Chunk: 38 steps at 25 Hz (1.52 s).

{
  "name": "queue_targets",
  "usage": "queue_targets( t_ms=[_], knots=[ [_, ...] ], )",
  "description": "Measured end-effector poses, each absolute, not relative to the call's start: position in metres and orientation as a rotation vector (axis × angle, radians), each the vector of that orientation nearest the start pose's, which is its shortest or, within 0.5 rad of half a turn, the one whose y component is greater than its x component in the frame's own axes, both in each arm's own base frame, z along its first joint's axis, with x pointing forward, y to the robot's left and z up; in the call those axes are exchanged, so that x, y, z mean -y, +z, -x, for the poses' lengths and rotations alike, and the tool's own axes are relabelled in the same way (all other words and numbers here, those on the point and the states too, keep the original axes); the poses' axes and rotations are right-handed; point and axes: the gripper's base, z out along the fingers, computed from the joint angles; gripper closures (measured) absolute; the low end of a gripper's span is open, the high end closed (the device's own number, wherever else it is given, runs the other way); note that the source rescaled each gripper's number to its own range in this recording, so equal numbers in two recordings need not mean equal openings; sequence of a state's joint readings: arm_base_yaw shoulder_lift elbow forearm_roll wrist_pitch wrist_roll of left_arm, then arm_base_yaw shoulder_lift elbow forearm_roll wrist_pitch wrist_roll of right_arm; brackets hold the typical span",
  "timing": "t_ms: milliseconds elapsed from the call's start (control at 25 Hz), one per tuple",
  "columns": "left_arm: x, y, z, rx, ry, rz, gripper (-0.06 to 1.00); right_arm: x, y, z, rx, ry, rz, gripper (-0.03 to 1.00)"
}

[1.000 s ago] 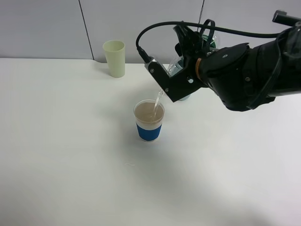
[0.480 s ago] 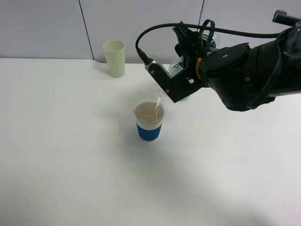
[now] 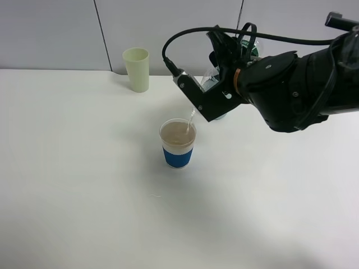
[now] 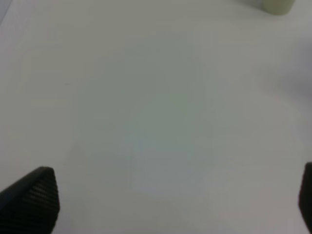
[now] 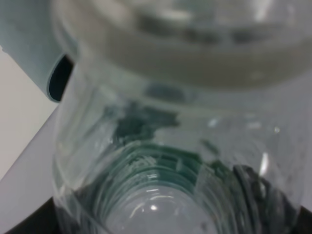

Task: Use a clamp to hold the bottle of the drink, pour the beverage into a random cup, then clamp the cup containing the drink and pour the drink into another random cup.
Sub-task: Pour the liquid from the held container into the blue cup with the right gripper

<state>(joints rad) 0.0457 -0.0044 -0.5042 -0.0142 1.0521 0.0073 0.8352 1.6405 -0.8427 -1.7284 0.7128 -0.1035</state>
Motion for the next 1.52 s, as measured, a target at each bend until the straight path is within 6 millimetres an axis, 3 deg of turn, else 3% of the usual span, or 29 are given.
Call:
queue_targets(
  t_ms=[1520],
  knots=[
    [0.0014,0.2791,0.0057,-2.027,0.016,0.038,-0.06,-0.2013,0.2166,-0.2584,-0.847,-1.32,2.164,0.94]
  ],
)
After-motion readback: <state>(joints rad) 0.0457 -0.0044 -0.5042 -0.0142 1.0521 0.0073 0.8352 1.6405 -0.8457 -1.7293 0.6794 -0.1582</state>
